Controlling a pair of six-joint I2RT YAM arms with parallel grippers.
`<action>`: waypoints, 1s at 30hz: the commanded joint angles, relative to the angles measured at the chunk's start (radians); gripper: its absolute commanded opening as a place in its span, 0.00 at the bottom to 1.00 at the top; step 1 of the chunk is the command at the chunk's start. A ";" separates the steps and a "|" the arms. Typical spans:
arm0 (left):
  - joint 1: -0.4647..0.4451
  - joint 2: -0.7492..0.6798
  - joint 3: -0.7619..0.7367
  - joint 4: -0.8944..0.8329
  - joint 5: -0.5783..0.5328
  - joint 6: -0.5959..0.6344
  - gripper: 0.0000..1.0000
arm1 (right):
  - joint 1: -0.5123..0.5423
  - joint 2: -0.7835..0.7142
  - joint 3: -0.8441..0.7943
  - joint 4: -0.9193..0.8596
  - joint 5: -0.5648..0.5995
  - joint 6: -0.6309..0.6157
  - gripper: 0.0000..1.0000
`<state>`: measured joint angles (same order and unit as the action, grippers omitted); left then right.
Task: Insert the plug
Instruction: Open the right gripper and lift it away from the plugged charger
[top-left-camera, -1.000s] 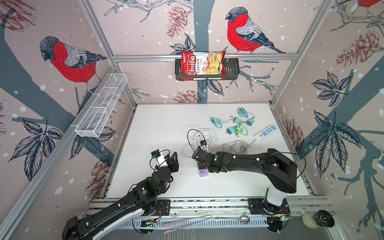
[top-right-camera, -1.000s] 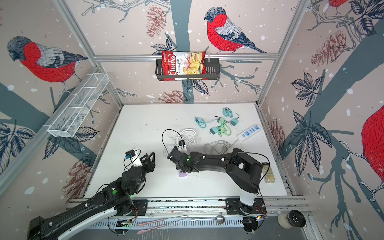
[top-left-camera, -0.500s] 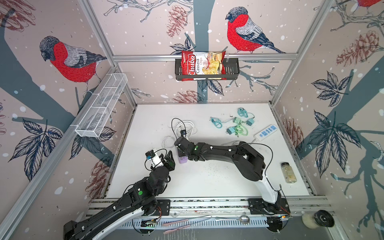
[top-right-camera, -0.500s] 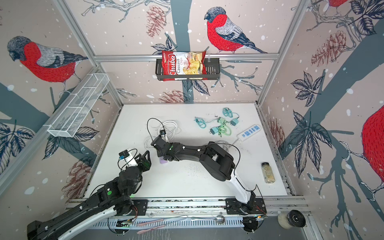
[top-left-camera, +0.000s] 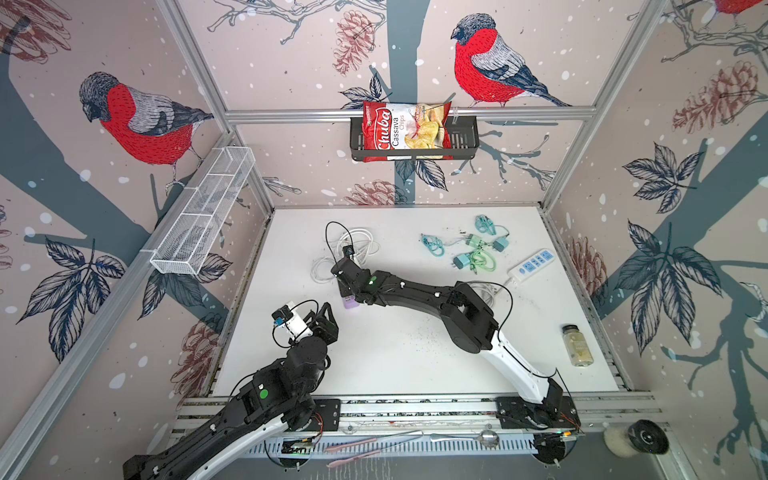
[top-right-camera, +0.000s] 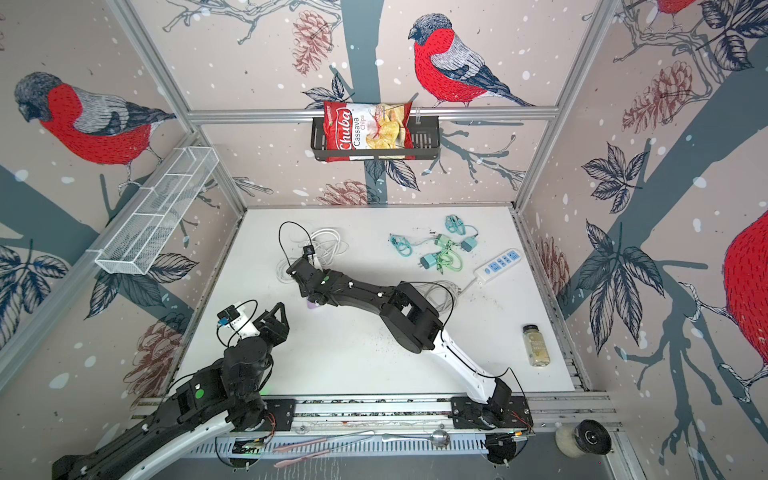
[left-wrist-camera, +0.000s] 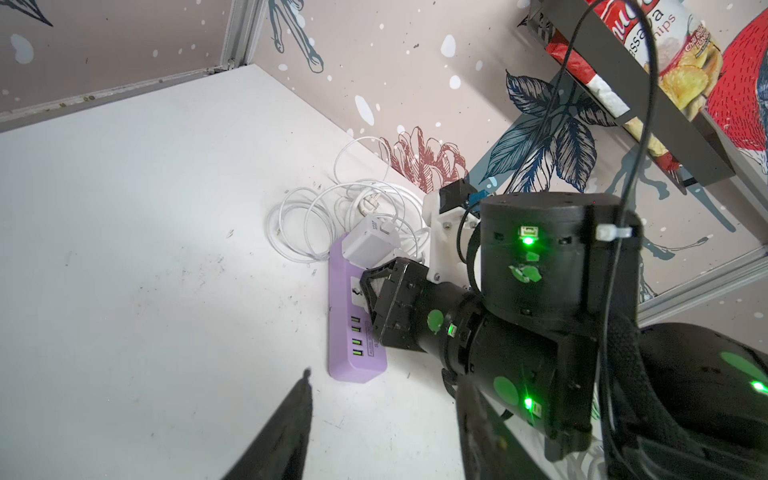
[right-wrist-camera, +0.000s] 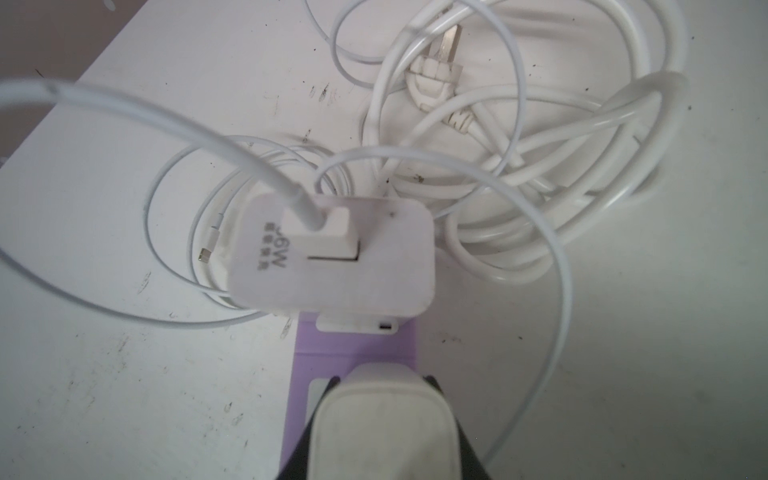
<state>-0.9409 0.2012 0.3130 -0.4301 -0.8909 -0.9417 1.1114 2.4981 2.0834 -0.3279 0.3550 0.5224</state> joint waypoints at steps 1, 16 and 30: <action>0.001 -0.023 0.020 -0.083 -0.029 -0.029 0.55 | 0.018 0.004 0.023 -0.193 -0.064 -0.007 0.35; 0.002 -0.075 0.043 -0.212 -0.042 -0.103 0.70 | 0.007 -0.088 0.038 -0.163 -0.166 0.031 0.62; 0.002 0.293 0.133 0.076 0.038 0.152 0.78 | -0.025 -0.486 -0.445 -0.023 -0.160 0.123 0.67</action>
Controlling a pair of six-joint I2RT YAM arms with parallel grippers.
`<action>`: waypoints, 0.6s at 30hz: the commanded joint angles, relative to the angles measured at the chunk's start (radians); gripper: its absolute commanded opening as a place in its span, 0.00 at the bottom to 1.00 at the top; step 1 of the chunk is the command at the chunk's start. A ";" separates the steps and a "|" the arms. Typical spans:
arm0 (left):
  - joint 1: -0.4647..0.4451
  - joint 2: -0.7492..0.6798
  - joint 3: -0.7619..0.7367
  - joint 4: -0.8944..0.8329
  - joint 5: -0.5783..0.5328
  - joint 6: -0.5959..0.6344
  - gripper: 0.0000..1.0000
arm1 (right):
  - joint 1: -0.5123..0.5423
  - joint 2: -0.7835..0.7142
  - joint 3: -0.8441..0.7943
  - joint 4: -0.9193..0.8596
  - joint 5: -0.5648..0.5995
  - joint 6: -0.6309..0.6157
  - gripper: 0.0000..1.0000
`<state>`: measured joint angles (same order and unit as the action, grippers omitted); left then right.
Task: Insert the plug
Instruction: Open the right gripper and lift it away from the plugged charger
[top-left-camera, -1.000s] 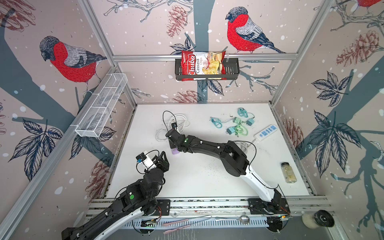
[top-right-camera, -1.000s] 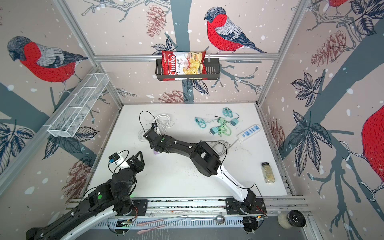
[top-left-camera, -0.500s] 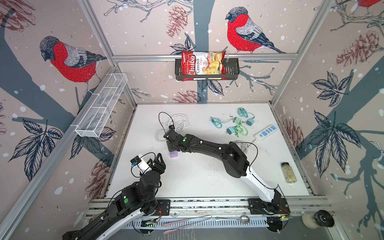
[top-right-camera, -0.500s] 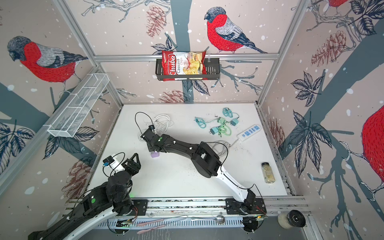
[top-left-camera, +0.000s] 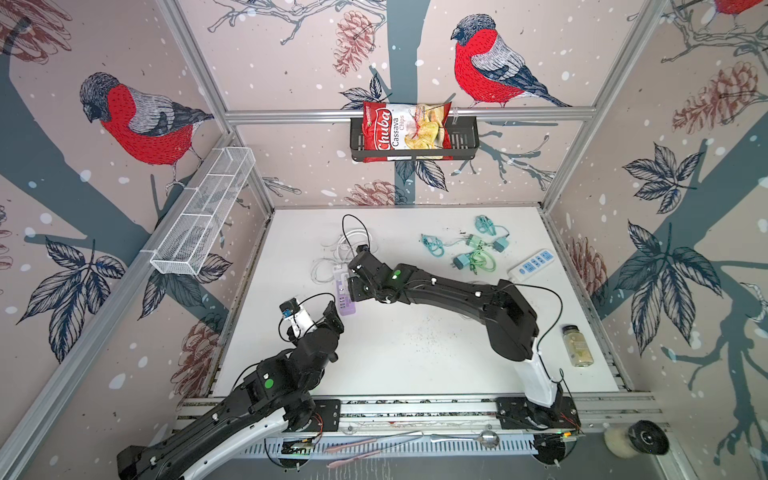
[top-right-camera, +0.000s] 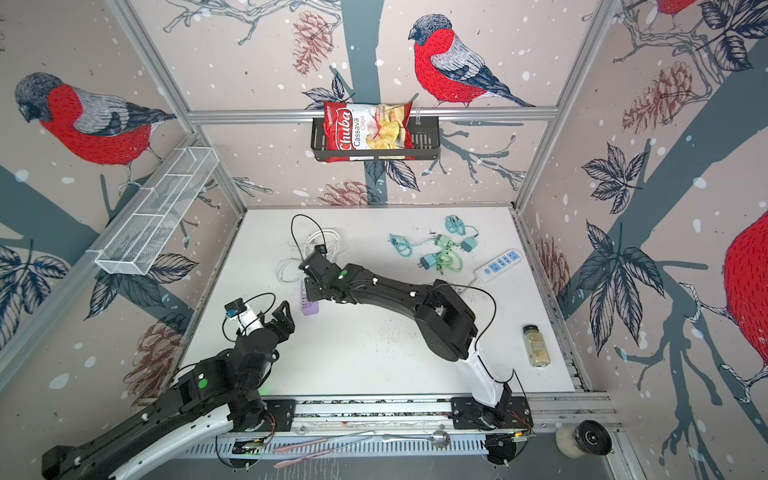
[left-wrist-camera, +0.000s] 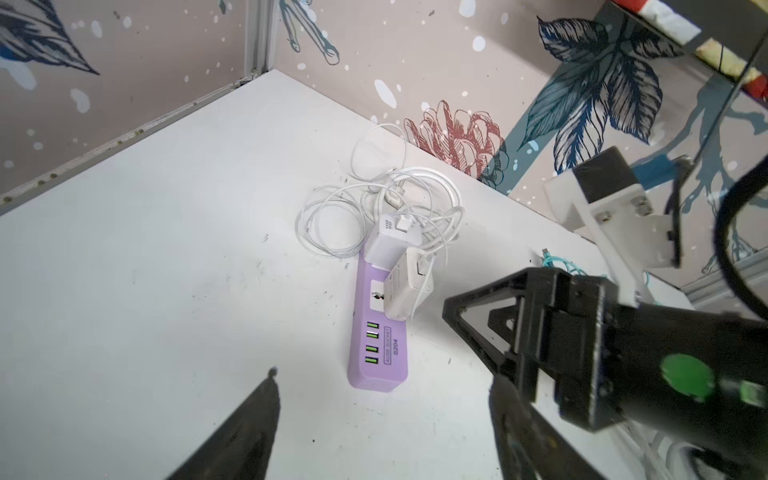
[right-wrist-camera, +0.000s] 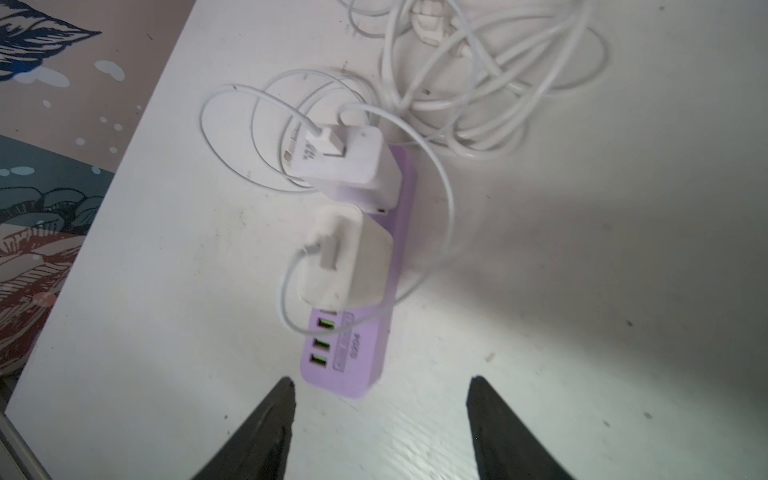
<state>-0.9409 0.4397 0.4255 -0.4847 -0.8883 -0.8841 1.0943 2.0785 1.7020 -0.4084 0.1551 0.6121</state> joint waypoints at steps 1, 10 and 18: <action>0.002 0.096 0.028 0.157 0.042 0.100 0.78 | -0.013 -0.110 -0.115 0.068 0.053 0.041 0.67; 0.057 0.443 0.023 0.592 0.246 0.208 0.76 | -0.188 -0.493 -0.558 0.101 0.199 0.103 0.67; 0.216 0.841 0.133 0.807 0.515 0.256 0.68 | -0.585 -0.749 -0.818 0.056 0.273 0.063 0.67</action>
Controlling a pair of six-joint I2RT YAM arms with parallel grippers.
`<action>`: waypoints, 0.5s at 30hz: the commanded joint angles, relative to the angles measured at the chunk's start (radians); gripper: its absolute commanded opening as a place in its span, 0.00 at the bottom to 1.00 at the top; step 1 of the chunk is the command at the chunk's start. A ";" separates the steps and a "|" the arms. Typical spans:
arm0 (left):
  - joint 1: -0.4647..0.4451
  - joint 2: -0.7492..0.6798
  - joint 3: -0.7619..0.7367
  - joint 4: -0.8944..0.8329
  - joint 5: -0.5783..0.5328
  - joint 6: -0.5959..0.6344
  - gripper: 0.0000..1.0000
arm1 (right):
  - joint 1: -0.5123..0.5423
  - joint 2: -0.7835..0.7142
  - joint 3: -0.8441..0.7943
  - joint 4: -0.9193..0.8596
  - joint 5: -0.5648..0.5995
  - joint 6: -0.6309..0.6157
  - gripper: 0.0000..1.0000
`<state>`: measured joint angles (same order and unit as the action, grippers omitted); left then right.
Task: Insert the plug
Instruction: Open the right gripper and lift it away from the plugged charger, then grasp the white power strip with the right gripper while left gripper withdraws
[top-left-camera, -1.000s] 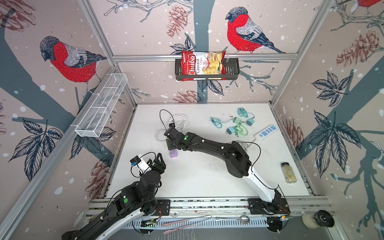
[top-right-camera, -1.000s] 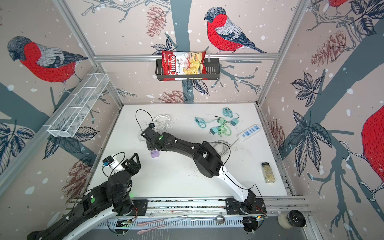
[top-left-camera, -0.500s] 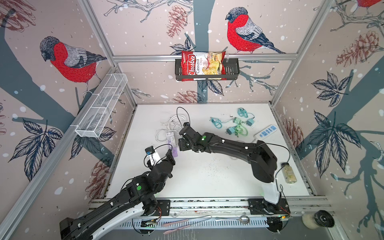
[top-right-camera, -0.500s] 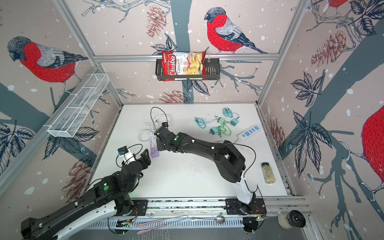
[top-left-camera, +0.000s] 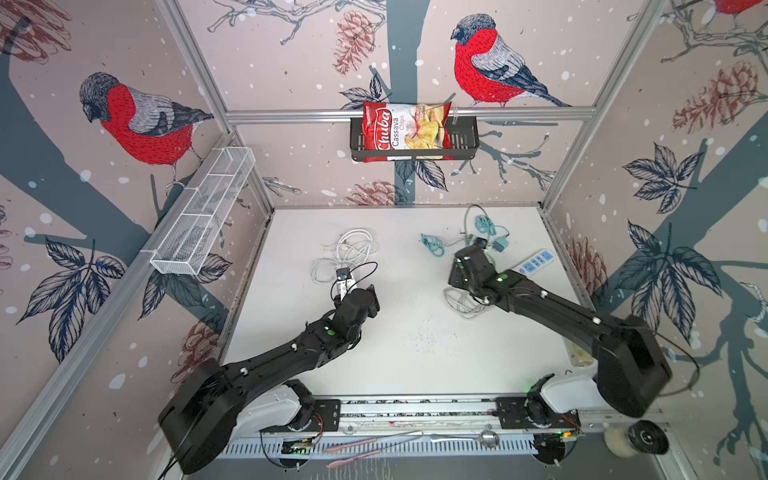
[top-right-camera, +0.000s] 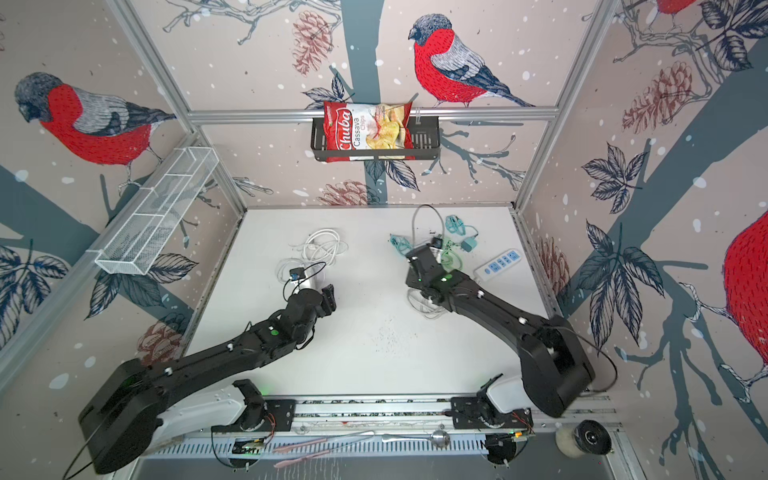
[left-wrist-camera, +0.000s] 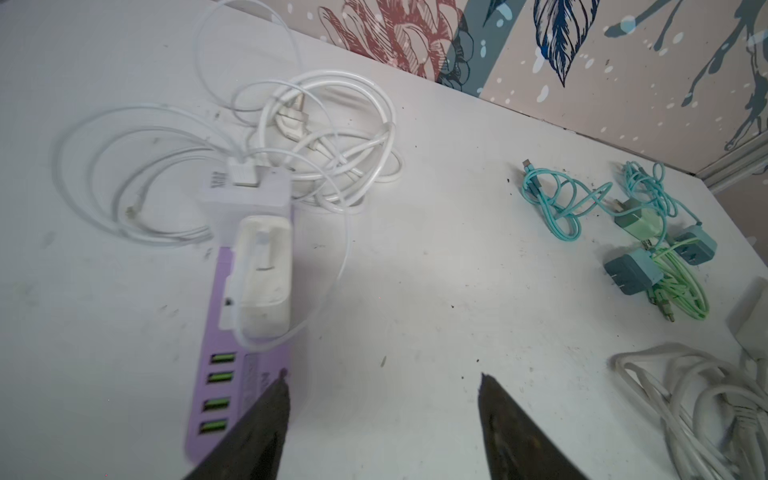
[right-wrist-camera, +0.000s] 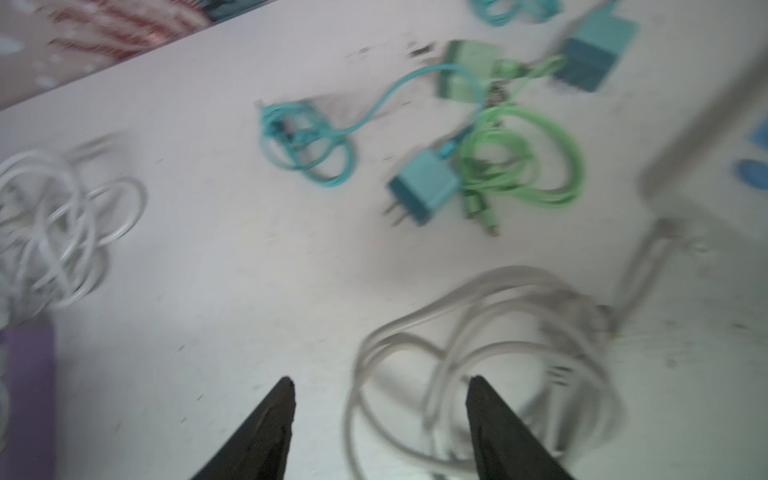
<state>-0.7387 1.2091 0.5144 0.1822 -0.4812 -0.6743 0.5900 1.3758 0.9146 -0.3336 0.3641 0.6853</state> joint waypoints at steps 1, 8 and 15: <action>0.015 0.120 0.074 0.138 0.114 0.048 0.68 | -0.132 -0.065 -0.048 -0.021 0.083 -0.026 0.67; 0.019 0.336 0.209 0.108 0.195 0.068 0.65 | -0.482 -0.002 -0.031 -0.030 0.079 -0.101 0.68; 0.063 0.372 0.181 0.146 0.265 0.038 0.64 | -0.701 0.171 0.115 -0.028 -0.083 -0.148 0.69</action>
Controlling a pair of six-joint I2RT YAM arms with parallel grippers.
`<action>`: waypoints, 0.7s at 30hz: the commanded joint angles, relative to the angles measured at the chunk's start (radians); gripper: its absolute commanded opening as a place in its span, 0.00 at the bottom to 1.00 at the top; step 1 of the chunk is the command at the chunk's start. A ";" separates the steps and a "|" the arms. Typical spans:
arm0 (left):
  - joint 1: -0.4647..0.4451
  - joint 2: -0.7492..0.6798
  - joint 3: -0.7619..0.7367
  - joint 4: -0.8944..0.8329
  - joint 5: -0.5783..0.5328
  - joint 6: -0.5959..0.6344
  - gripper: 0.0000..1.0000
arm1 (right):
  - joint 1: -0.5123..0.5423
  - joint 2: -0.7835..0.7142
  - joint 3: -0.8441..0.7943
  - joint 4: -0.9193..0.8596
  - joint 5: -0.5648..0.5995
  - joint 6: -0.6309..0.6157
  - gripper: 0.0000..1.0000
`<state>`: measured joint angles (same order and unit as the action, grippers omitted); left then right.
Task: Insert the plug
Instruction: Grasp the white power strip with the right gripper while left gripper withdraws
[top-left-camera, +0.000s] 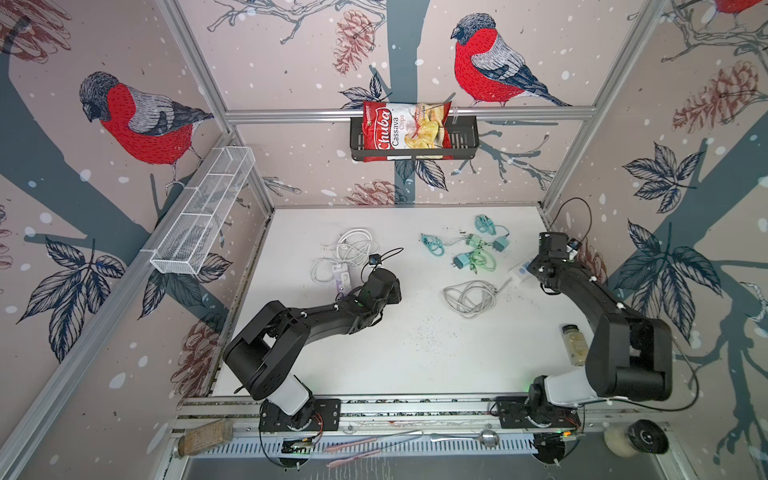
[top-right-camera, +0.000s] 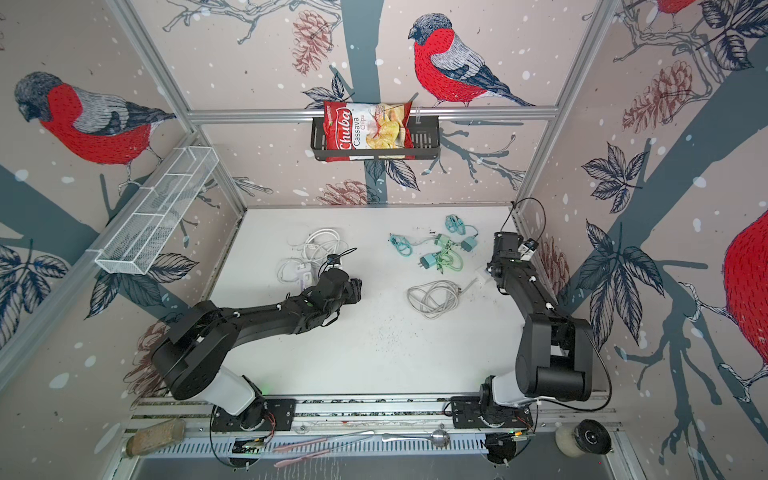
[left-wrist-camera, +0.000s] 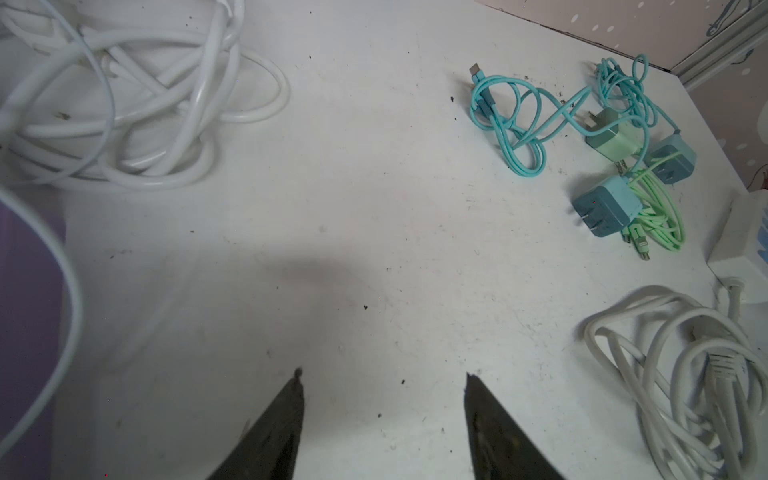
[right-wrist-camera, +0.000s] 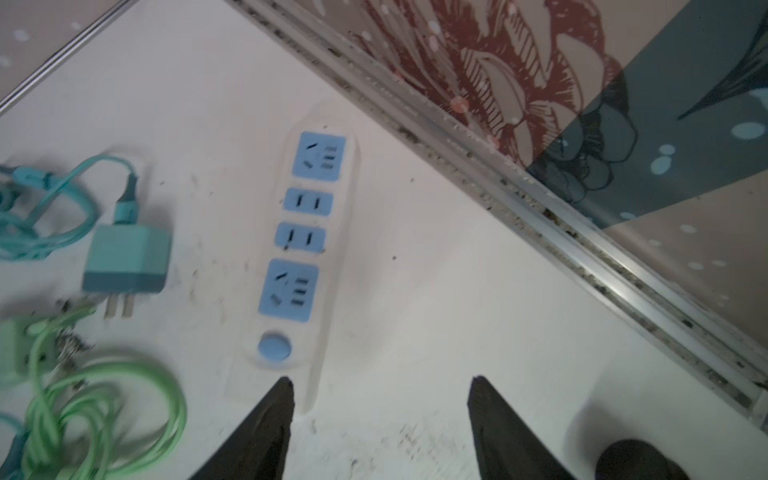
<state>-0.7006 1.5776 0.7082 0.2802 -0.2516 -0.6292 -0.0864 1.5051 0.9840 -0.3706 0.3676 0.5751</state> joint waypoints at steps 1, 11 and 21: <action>0.049 0.010 -0.014 0.044 0.051 0.001 0.64 | -0.035 0.067 0.071 0.009 -0.098 -0.045 0.70; 0.177 0.070 -0.022 0.040 0.158 0.031 0.58 | -0.107 0.302 0.239 0.031 -0.277 -0.025 0.70; 0.283 0.084 -0.074 0.029 0.163 0.051 0.56 | -0.102 0.459 0.373 0.009 -0.316 -0.017 0.69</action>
<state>-0.4358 1.6669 0.6533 0.3233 -0.0982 -0.5941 -0.1921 1.9427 1.3357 -0.3523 0.0708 0.5499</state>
